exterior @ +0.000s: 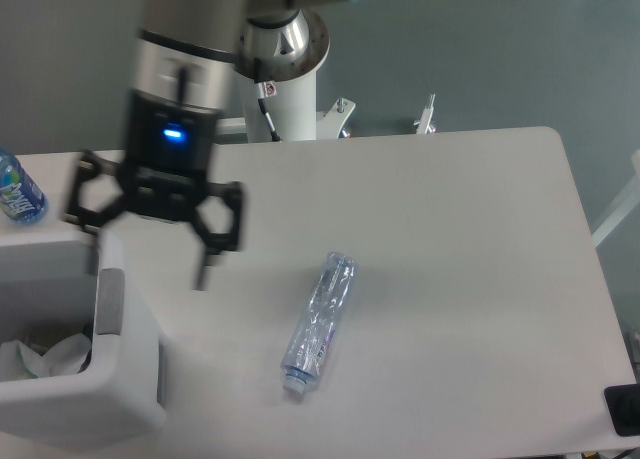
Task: Place the trash in the trash can
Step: 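Move the gripper over the clear plastic water bottle and lower, then close the gripper on the bottle's cap end and lift it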
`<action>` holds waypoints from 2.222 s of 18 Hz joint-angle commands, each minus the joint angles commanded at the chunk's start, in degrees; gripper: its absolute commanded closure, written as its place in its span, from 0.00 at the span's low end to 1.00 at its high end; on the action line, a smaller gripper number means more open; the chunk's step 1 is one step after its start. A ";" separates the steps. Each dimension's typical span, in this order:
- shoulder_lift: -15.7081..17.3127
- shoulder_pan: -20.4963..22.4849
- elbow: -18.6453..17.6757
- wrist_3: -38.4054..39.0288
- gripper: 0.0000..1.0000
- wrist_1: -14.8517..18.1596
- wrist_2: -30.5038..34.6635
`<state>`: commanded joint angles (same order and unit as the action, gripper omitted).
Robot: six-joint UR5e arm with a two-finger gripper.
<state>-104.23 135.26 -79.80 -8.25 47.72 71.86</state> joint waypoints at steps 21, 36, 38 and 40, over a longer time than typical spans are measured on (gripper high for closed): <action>-19.78 0.89 -6.42 -24.09 0.00 -1.84 6.53; -24.79 -4.12 -5.45 -22.25 0.00 -1.85 11.98; -24.79 -4.30 -5.45 -22.16 0.00 -1.84 12.34; -24.79 -4.30 -5.45 -21.90 0.17 -1.84 12.51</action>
<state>-129.02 130.96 -85.25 -30.15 45.88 84.37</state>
